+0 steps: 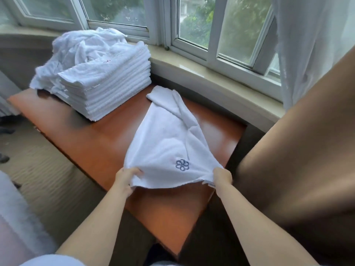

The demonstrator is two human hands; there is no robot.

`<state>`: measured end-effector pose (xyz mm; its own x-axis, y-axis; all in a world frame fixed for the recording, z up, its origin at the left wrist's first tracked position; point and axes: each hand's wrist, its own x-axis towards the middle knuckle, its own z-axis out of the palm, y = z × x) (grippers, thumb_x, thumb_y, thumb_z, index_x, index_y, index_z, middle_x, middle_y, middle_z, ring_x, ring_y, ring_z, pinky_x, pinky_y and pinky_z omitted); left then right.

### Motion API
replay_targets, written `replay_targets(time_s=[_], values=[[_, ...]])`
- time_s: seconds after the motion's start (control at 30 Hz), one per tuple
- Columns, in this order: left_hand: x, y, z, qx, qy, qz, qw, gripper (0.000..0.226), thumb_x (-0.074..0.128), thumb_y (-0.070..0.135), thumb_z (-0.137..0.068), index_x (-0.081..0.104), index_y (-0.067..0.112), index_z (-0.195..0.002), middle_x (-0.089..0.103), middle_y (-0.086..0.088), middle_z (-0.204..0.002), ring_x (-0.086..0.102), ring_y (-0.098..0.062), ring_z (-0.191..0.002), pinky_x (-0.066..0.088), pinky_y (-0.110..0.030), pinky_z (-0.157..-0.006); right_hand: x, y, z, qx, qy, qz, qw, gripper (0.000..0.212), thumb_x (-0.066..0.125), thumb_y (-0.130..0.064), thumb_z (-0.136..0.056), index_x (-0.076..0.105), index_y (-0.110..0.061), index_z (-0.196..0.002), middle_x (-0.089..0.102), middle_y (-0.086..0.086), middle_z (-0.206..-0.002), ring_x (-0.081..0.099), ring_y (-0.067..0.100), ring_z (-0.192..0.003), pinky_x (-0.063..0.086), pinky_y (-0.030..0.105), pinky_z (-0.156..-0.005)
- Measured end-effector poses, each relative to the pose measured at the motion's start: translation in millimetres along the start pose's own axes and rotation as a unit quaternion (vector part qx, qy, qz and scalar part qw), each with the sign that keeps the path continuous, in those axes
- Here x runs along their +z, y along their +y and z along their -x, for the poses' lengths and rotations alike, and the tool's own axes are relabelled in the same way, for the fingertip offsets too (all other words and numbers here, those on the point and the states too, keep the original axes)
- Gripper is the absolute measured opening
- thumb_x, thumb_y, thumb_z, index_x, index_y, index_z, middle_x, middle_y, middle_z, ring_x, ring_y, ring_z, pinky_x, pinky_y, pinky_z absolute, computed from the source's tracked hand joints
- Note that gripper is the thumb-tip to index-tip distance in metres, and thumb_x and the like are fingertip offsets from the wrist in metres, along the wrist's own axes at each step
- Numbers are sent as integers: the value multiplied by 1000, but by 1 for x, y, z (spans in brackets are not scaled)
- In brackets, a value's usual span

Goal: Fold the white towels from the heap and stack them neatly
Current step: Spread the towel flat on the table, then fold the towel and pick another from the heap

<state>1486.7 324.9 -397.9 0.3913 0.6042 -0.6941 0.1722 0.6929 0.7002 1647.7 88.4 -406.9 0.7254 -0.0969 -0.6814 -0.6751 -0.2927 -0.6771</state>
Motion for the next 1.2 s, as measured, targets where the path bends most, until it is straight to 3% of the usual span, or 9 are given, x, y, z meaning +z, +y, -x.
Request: replay_targets(time_s=[0.2,0.33,0.4,0.47,0.57,0.73,0.87,1.07,1.2], values=[[-29,-67,76,-142,60,-174,973,38,53,-11,-81,55,2,-116,58,-11,-97,63,-26,-93,51,-26,-83,-47,57,53,66,-226,159,959,20,44,-5,-88,57,-8,-102,61,13,-99,58,22,-78,45,29,-55],[-35,-45,98,42,-29,29,998,30,55,-14,-79,63,2,-103,68,-13,-83,69,-24,-64,58,-31,-56,-63,32,64,-247,-12,-9,969,13,44,-2,-86,49,-11,-94,54,5,-87,53,27,-81,42,29,-61],[-42,-54,106,12,48,-109,993,23,52,-15,-82,59,0,-98,61,-14,-75,60,-25,-61,52,-30,-53,-75,40,63,-256,3,146,956,10,43,-5,-90,45,-12,-97,48,4,-88,51,26,-85,38,29,-61],[-49,-70,111,-120,55,-399,908,14,49,-10,-86,53,-1,-96,50,-10,-59,44,-16,-53,38,-23,-50,-79,63,65,-89,-161,422,888,10,46,-6,-92,48,-13,-99,45,4,-77,50,21,-77,36,24,-54],[-45,-56,111,-241,-35,-613,752,46,53,-6,-85,50,12,-127,44,-6,-45,30,-13,-45,29,-20,-51,-71,55,68,81,-295,471,827,18,39,-6,-88,50,-12,-75,36,0,-57,28,10,-47,20,20,-43],[-15,5,95,-193,11,-503,842,14,45,-2,-85,55,5,-91,46,-10,-74,47,-19,-58,42,-24,-47,-43,2,65,119,-252,351,894,16,31,-10,-93,46,-7,-93,37,3,-63,29,10,-44,25,20,-33],[35,84,102,61,-134,-241,959,23,44,-9,-89,53,10,-82,51,-12,-85,46,-22,-71,39,-30,-60,-13,-82,90,-179,-186,282,924,28,37,-5,-97,56,-6,-118,50,12,-103,51,26,-86,43,28,-61],[95,251,150,454,-127,68,879,34,34,-18,-75,52,11,-72,52,-6,-71,52,-14,-63,48,-23,-56,-12,-243,149,-572,-2,-151,806,57,33,2,-79,52,-30,-121,55,-5,-118,53,12,-105,39,8,-86],[67,172,106,331,34,-25,943,27,44,-11,-84,57,12,-81,52,-5,-64,39,-19,-58,35,-20,-44,-2,-143,81,-397,1,40,917,47,36,-3,-91,52,-20,-132,55,10,-127,59,32,-103,53,35,-76]])
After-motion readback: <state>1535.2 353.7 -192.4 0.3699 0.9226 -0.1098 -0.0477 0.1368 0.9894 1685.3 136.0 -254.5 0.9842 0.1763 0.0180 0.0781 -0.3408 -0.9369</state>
